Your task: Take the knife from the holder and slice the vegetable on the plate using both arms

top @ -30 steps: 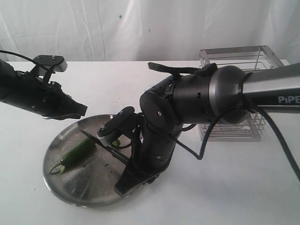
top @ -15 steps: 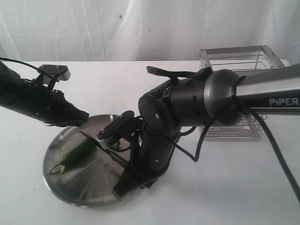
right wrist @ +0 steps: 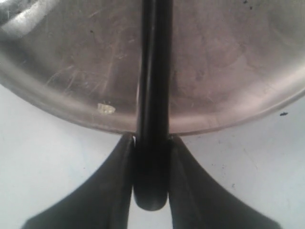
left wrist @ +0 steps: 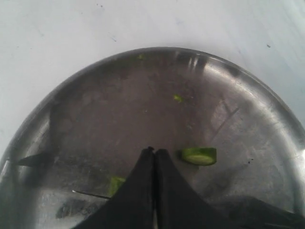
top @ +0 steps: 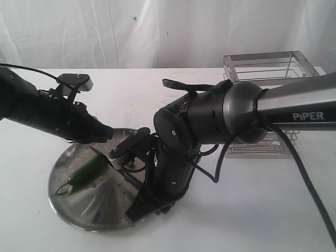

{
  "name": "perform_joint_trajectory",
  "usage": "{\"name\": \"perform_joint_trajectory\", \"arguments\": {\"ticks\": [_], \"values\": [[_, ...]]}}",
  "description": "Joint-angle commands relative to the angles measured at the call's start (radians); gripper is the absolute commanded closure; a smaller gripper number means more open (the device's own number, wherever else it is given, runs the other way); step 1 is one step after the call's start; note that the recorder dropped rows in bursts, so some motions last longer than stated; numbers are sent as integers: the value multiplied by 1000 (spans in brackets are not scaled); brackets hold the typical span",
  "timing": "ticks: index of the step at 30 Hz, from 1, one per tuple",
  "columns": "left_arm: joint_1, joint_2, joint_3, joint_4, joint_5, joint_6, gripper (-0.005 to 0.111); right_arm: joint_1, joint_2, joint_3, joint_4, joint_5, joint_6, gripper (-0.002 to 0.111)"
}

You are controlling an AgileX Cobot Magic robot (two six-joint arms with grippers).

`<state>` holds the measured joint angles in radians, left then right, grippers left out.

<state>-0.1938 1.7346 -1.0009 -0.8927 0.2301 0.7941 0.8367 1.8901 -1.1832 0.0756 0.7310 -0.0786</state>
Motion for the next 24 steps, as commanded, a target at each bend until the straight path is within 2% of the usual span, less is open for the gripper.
{"name": "perform_joint_trajectory", "arguments": {"ticks": [1,4,7,9,19,24], "values": [[-7,18,0,-19,-19,21,107,0,-3,-5,3,4,3,108],[-7,14,0,-15,-11,23,107,0,-3,-5,3,4,3,108],[-7,-25,0,76,12,15,107,0,-3,-5,3,4,3,108],[-7,-27,6,81,34,8,107,0,-3,-5,3,4,3,108],[-7,-9,74,81,-113,17,107,0,-3,-5,3,4,3,108],[-7,12,76,81,-131,17,107,0,-3,-5,3,4,3,108]]}}
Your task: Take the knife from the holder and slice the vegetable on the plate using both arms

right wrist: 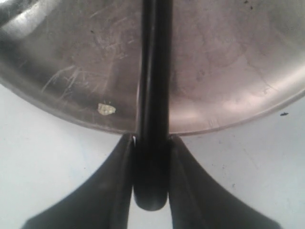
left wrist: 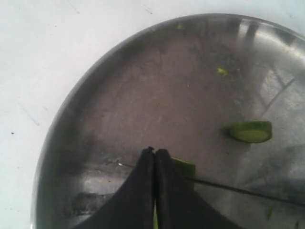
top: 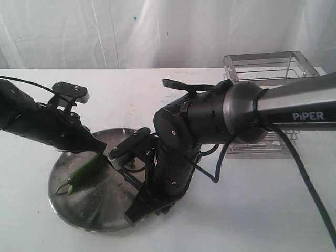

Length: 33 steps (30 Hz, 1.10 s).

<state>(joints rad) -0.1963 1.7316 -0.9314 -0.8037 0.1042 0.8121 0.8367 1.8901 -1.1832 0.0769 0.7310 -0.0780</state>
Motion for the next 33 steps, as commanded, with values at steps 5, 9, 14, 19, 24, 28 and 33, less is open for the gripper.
{"name": "perform_joint_trajectory", "arguments": {"ticks": [5,9,14,19,24,28,33], "values": [[-4,35,1,-8,-5,-1,107,0,-3,-5,2,4,3,108],[-4,-6,-14,-8,19,-1,107,0,-3,-5,2,4,3,108],[-4,-43,-14,-8,23,-8,107,0,-3,-5,2,4,3,108],[-5,-19,-14,-24,15,-11,107,0,-3,-5,2,6,3,108],[-5,17,-19,-46,-9,-11,107,0,-3,-5,2,6,3,108],[-5,31,-26,-52,-2,-11,107,0,-3,-5,2,6,3,108],[-7,66,-5,-52,25,-9,107,0,-1,-5,2,2,3,108]]}}
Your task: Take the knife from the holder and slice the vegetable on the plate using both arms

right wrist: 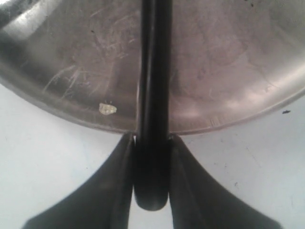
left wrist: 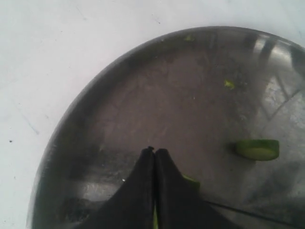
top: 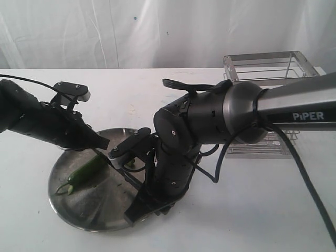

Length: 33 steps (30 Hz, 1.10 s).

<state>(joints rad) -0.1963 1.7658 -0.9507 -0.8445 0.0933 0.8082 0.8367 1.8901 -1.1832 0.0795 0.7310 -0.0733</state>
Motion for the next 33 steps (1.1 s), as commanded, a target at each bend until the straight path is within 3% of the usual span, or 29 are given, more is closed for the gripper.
{"name": "perform_joint_trajectory", "arguments": {"ticks": [1,17,33], "values": [[-7,42,19,-11,29,-5,107,0,1,-5,-1,2,-2,108],[-7,110,31,-11,27,-5,107,0,17,-20,-18,30,-14,108],[-7,111,31,-11,42,-3,107,0,0,-88,-294,91,-52,108]]}}
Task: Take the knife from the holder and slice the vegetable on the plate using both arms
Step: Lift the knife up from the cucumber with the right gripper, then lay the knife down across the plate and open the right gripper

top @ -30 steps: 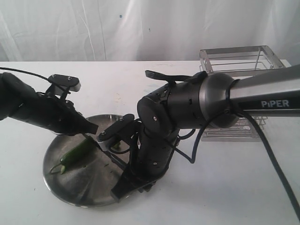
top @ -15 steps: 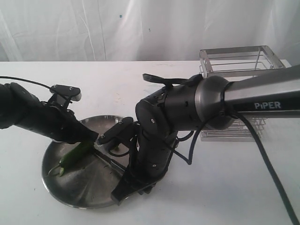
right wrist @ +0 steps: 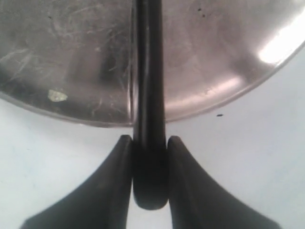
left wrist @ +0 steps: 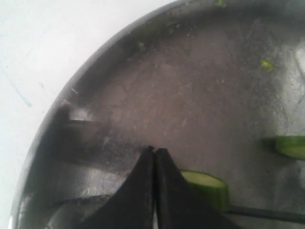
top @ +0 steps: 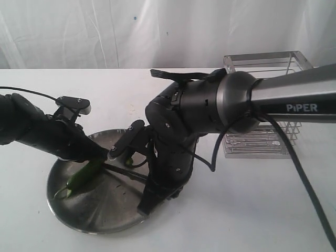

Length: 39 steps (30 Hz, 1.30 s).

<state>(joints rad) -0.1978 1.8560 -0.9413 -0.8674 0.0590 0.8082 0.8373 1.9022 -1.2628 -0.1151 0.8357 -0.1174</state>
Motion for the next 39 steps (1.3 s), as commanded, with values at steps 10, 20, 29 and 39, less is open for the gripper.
{"name": "perform_joint_trajectory", "arguments": {"ticks": [10,20,29,39], "values": [[-5,-97,20,16,68,2,107,-1,-12,-8,-147,2,-18,108],[-5,-393,20,69,82,-10,107,-1,-19,-8,-147,35,4,108],[-5,-569,21,67,168,-65,107,-1,-266,-9,-145,102,179,108],[-5,-599,21,112,131,-71,107,-102,-52,-5,533,-249,252,108]]}}
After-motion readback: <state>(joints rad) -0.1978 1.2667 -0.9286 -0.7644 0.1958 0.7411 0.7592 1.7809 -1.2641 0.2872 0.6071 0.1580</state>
